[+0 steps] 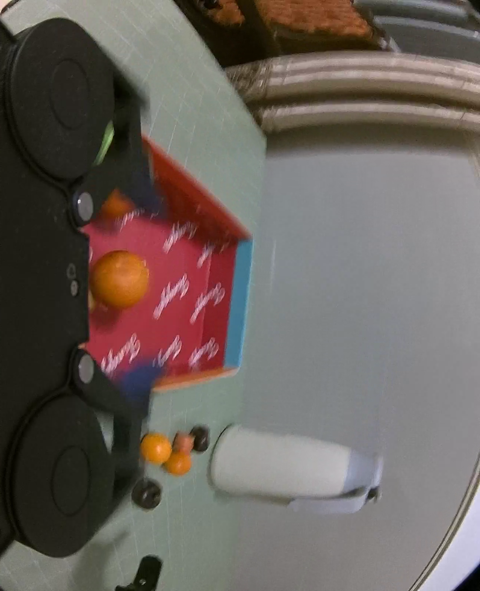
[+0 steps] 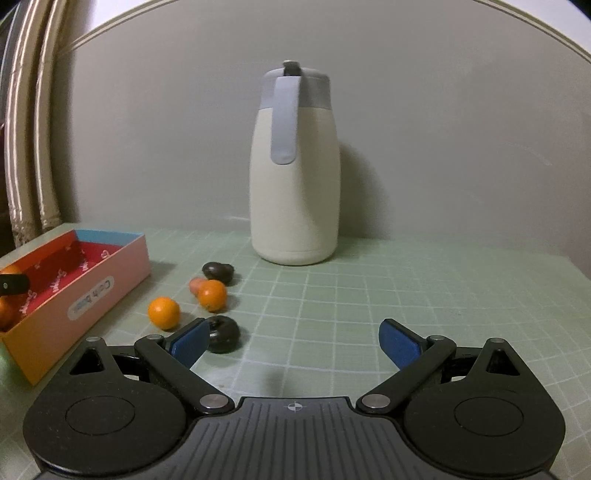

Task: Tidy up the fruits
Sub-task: 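Drop the mandarin into the red box with the left gripper, then grasp the dark round fruit with the right gripper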

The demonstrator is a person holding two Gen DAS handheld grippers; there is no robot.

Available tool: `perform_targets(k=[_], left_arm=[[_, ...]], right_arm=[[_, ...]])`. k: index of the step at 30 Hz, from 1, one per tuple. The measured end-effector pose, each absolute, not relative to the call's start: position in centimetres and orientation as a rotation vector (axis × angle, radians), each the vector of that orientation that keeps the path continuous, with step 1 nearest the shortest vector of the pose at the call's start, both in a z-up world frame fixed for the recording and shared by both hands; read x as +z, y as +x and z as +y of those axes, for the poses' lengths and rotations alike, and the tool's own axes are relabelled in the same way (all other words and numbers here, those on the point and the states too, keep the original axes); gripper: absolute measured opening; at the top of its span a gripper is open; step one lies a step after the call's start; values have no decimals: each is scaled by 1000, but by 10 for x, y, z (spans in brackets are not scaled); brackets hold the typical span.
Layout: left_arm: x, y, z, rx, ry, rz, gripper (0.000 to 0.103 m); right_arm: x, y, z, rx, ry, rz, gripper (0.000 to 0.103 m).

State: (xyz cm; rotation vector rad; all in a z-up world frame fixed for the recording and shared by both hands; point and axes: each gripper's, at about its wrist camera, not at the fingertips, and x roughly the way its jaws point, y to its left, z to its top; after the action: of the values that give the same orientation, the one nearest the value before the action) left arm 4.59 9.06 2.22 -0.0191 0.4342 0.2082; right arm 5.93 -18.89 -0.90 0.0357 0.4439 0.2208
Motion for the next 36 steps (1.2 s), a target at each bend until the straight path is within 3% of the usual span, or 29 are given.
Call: perform_targets(k=[28, 30, 32, 36], left_arm=[[21, 25, 134, 295, -6, 397, 97], [21, 25, 140, 303, -16, 399, 97], [20, 24, 144, 308, -22, 400, 97], [19, 24, 149, 313, -32, 408, 97]], right_arm=[[-19, 90, -128, 310, -69, 498, 97], [-21, 97, -125, 314, -62, 519, 80], [-24, 105, -123, 317, -48, 550, 70], [-28, 116, -119, 311, -40, 572, 69]])
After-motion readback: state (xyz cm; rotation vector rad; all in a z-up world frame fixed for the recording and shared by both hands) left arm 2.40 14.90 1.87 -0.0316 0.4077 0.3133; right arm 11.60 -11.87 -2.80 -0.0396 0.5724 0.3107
